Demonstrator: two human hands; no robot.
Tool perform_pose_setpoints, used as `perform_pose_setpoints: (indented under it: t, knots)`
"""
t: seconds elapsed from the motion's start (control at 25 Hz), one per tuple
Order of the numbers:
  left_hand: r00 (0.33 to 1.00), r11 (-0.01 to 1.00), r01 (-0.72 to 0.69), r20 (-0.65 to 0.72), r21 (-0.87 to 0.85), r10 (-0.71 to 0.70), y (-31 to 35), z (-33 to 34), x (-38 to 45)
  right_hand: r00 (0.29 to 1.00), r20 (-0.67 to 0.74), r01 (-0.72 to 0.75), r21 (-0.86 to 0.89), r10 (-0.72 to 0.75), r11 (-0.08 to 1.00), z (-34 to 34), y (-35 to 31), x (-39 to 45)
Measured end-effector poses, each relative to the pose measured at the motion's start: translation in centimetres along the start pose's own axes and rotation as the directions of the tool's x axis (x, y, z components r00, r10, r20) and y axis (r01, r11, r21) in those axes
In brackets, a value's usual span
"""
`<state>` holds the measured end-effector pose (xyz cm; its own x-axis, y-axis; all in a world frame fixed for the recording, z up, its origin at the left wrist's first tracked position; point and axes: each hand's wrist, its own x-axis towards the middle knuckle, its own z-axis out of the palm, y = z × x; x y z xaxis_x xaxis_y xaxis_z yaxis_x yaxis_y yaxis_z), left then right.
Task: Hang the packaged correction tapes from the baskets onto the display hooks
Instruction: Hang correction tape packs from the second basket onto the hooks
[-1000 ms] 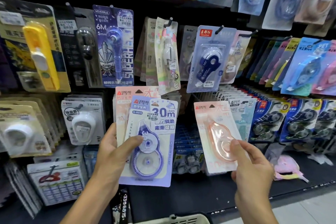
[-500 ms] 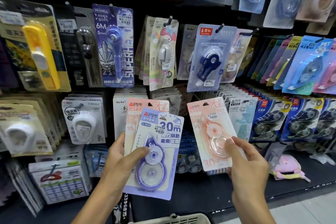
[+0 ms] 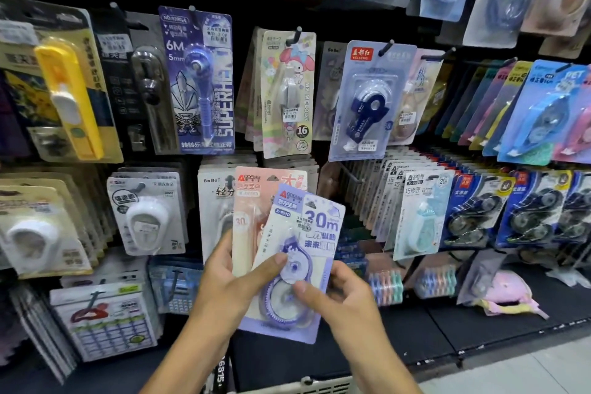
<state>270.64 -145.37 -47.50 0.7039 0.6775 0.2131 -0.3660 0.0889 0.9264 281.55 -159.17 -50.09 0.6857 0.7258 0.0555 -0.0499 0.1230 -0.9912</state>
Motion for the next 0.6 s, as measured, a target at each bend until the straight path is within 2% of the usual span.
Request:
perform_pose_setpoints:
  t: [0.12,0.2,0.32,0.44,0.52,0.6]
  knots:
    - [0.997,1.000,-0.014,-0.079,-0.025,0.012,0.3,-0.2,0.2,0.985,-0.172,0.045,0.115,-0.025,0.992,-1.0,-0.9,0.6]
    - [0.993,1.000,-0.027,-0.116,-0.006,0.027,0.6,-0.6,0.5,0.948,-0.295,0.153,0.097,-0.118,0.984,-2.5,-2.0,1.0]
    - [0.992,1.000,-0.023,-0.125,-0.002,0.023,1.1,-0.9,0.7,0.882,-0.427,0.211,-0.014,-0.197,0.977,-4.7,-3.6,1.4]
    - [0.995,0.999,-0.032,-0.099,0.000,0.032,1.4,-1.0,0.8,0.798,-0.529,0.192,-0.231,-0.288,0.954,-5.9,-5.0,1.6]
    - [0.996,1.000,-0.020,-0.087,-0.001,0.020,1.2,-1.0,0.8,0.771,-0.511,0.200,-0.374,-0.381,0.906,-6.3,-5.9,1.7]
    - [0.996,1.000,0.000,-0.090,0.006,0.001,1.1,-1.0,0.8,0.785,-0.470,0.184,-0.446,-0.404,0.876,-6.6,-6.5,1.7]
